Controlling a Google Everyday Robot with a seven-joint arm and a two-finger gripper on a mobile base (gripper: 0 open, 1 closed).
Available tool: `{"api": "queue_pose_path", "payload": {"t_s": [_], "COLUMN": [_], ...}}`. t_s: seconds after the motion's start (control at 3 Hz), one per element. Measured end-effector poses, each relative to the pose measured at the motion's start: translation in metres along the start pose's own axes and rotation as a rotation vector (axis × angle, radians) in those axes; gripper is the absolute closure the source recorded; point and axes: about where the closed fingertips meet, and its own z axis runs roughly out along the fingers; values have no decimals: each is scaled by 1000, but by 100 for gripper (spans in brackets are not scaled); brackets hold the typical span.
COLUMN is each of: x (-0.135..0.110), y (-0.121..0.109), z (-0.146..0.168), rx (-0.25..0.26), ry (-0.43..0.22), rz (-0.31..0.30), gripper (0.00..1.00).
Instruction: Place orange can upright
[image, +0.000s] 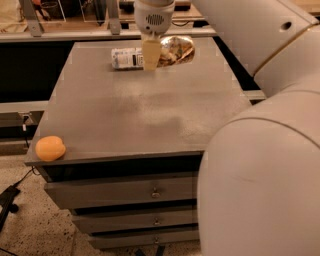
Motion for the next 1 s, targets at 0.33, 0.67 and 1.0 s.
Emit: {"api": "queue_pose_path", "payload": {"t_s": [0.33, 0.67, 1.0], "x": [-3, -16, -10], "y": [-20, -35, -34], "z": [-15, 1, -3], "rx": [66, 78, 63], "ry": [-32, -228, -512], "rz": [23, -12, -11], "gripper": [100, 100, 100]}}
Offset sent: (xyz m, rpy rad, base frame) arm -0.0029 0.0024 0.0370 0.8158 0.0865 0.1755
